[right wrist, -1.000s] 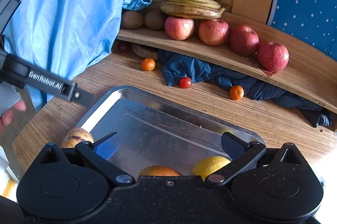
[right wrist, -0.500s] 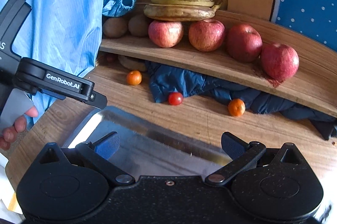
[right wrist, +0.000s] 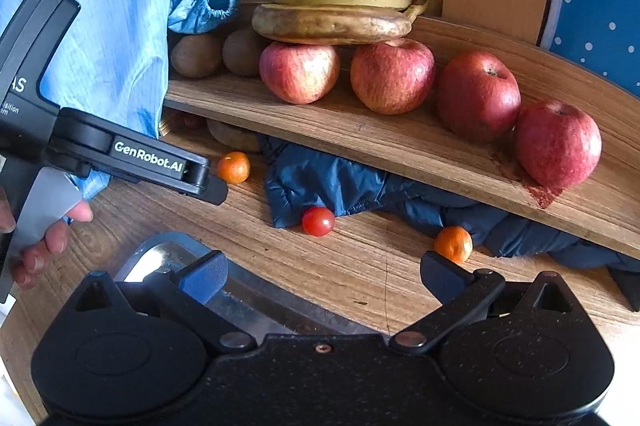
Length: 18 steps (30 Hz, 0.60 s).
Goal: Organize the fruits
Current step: 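Move the left tool toward a red cherry tomato while the right tool approaches a tangerine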
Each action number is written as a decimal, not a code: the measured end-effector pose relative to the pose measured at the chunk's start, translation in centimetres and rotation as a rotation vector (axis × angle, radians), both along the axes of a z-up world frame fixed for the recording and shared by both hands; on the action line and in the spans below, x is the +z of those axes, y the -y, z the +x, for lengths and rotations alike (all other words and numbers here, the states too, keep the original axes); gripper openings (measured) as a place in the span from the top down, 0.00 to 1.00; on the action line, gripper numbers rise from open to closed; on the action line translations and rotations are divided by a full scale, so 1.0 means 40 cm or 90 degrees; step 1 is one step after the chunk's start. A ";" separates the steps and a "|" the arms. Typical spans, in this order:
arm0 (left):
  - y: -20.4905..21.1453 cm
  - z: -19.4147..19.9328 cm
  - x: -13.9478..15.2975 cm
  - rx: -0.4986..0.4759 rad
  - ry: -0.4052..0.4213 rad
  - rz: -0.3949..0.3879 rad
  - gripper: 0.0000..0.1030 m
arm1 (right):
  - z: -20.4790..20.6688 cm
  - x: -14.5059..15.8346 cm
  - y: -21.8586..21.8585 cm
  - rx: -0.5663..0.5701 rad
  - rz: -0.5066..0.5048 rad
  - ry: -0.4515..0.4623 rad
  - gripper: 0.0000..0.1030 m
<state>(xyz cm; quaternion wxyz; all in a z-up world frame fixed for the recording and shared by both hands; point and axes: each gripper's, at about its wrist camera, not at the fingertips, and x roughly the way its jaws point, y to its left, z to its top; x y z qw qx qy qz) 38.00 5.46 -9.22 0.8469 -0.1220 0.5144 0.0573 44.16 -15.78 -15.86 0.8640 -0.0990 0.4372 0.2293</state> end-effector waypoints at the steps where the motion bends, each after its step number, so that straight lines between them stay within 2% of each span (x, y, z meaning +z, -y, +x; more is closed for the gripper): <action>1: 0.001 0.008 -0.003 -0.001 0.000 0.000 0.00 | 0.005 -0.003 0.000 0.002 0.000 -0.002 0.01; 8: 0.008 0.044 -0.023 0.003 -0.008 0.002 0.00 | 0.027 -0.024 -0.004 0.013 -0.005 -0.012 0.05; 13: 0.006 0.067 -0.038 0.010 -0.017 0.000 0.01 | 0.044 -0.040 -0.008 0.021 -0.012 -0.015 0.16; 18: 0.000 0.095 -0.056 0.019 -0.024 0.004 0.01 | 0.066 -0.045 -0.019 0.023 -0.014 -0.015 0.20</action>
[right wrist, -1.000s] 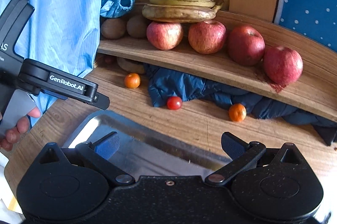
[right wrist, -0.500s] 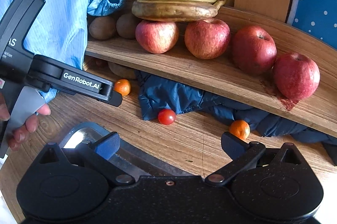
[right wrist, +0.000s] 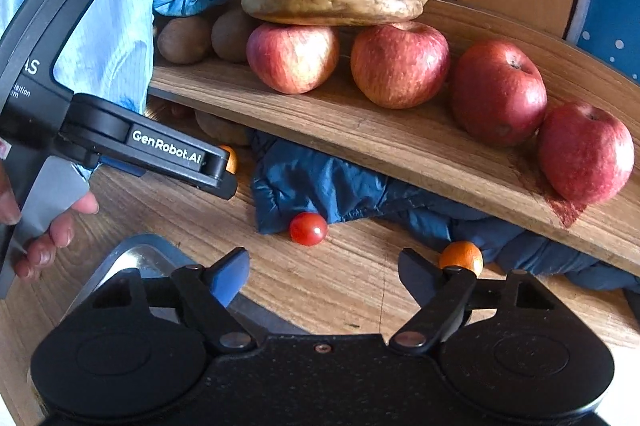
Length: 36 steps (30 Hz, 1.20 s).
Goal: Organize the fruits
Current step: 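Move the left tool toward a red cherry tomato while the right tool approaches a tangerine, then close the left tool on the cherry tomato while the right tool closes on the tangerine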
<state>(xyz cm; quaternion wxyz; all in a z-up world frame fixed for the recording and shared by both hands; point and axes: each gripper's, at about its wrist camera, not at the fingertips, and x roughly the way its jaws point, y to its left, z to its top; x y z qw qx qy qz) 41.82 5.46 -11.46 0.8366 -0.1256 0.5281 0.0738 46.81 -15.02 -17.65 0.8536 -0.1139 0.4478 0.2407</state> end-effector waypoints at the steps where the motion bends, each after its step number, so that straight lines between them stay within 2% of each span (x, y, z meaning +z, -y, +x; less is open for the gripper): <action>1: -0.002 0.004 -0.003 0.003 -0.002 -0.001 0.00 | 0.005 0.000 -0.003 0.002 0.001 0.000 0.21; 10: -0.010 0.056 -0.033 0.015 -0.021 -0.008 0.01 | 0.031 -0.011 -0.022 0.008 0.005 -0.007 0.24; 16: -0.011 0.069 -0.043 0.013 -0.013 -0.010 0.01 | 0.027 -0.011 -0.005 -0.001 -0.003 0.003 0.25; 26: 0.075 0.074 -0.051 -0.030 -0.011 -0.042 0.01 | 0.031 -0.003 0.072 -0.044 -0.064 0.048 0.25; 31: 0.125 0.086 -0.056 -0.051 -0.011 -0.055 0.01 | 0.041 -0.014 0.115 -0.064 -0.082 0.046 0.25; 36: 0.161 0.099 -0.058 -0.069 -0.005 -0.097 0.01 | 0.053 -0.031 0.130 -0.078 -0.088 0.035 0.25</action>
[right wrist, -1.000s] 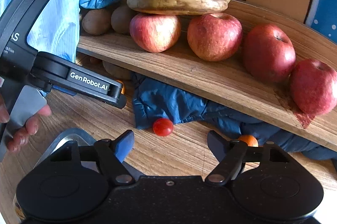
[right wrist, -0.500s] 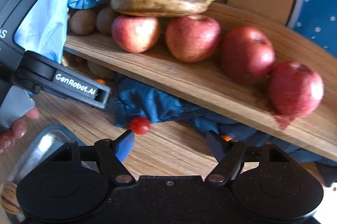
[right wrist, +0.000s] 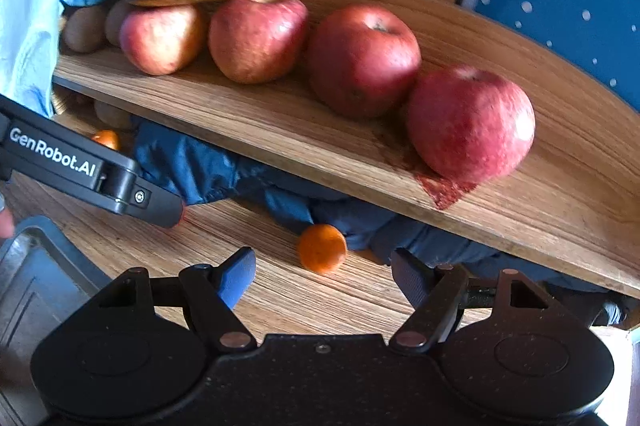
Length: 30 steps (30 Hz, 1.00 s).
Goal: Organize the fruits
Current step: 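Close the left tool on the cherry tomato while the right tool closes on the tangerine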
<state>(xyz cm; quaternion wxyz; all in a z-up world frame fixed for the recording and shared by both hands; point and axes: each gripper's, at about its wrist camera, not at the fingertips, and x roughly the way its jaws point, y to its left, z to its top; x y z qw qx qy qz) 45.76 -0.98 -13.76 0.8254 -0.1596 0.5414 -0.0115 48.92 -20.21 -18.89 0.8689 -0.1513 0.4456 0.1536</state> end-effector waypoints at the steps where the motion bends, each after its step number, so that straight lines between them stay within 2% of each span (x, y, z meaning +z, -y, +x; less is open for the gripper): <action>1: 0.010 0.003 0.000 -0.003 0.001 -0.004 0.01 | 0.001 -0.002 0.001 -0.001 0.001 -0.001 0.26; 6: 0.065 0.019 -0.002 -0.019 0.012 -0.008 0.08 | 0.008 -0.011 -0.002 -0.001 0.007 -0.005 0.30; 8: 0.085 0.023 -0.003 -0.028 0.015 -0.014 0.15 | 0.011 -0.015 -0.003 0.000 0.010 -0.008 0.33; 15: 0.150 0.022 0.002 -0.053 0.030 -0.015 0.27 | 0.018 -0.026 -0.007 0.002 0.016 -0.016 0.49; 18: 0.144 0.024 0.003 -0.052 0.034 -0.010 0.36 | 0.021 -0.027 -0.004 0.003 0.018 -0.017 0.53; 20: 0.146 0.021 0.006 -0.051 0.037 -0.013 0.45 | 0.021 -0.028 -0.003 0.004 0.020 -0.018 0.53; 22: 0.140 0.017 0.013 -0.054 0.038 -0.024 0.50 | 0.022 -0.029 -0.004 0.004 0.021 -0.019 0.54; 25: 0.148 0.016 0.010 -0.062 0.035 -0.025 0.51 | 0.021 -0.031 -0.006 0.007 0.021 -0.020 0.56; 30: 0.131 0.012 -0.003 -0.059 0.018 -0.029 0.63 | 0.020 -0.034 -0.008 0.003 0.020 -0.019 0.60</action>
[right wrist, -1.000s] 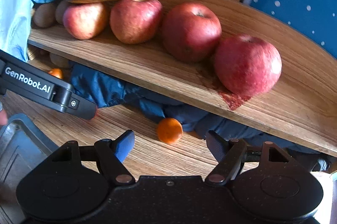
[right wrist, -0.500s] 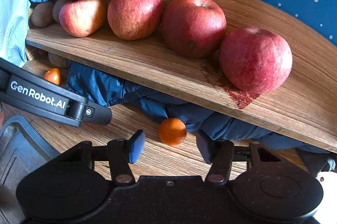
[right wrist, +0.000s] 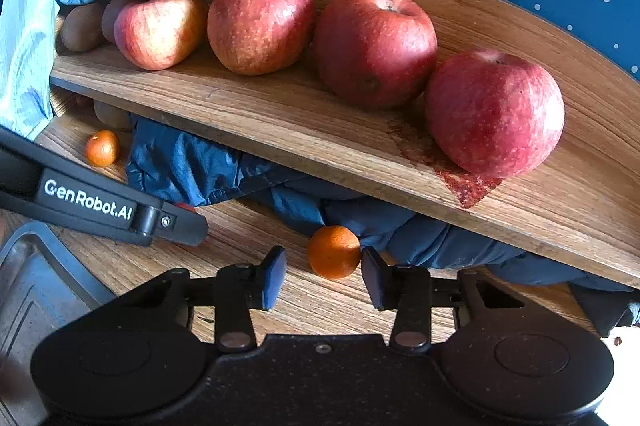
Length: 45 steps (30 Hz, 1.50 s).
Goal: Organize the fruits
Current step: 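Close the left tool on the cherry tomato while the right tool closes on the tangerine, then carry the cherry tomato and the tangerine over the steel tray with both tools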
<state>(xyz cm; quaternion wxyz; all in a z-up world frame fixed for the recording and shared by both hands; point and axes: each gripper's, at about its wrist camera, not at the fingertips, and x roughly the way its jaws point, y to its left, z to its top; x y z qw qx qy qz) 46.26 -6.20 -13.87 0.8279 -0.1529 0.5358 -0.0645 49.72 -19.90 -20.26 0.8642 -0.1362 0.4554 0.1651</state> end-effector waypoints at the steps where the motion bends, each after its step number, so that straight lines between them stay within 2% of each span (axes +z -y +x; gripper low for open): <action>1: -0.006 0.002 -0.006 0.003 -0.001 0.002 0.66 | 0.000 0.000 0.000 -0.002 0.000 0.000 0.61; 8: -0.019 0.007 -0.013 0.019 0.002 0.003 0.76 | 0.005 -0.002 0.012 -0.013 0.006 0.001 0.70; 19: -0.041 -0.034 -0.002 0.026 0.001 0.006 0.78 | -0.030 0.022 0.022 0.002 0.029 0.005 0.70; 31: -0.115 -0.131 0.061 0.053 0.033 0.008 0.78 | -0.172 0.098 -0.044 0.072 0.056 0.013 0.70; 45: -0.170 -0.272 0.080 0.059 0.033 0.006 0.78 | -0.359 0.113 -0.156 0.177 0.058 -0.019 0.70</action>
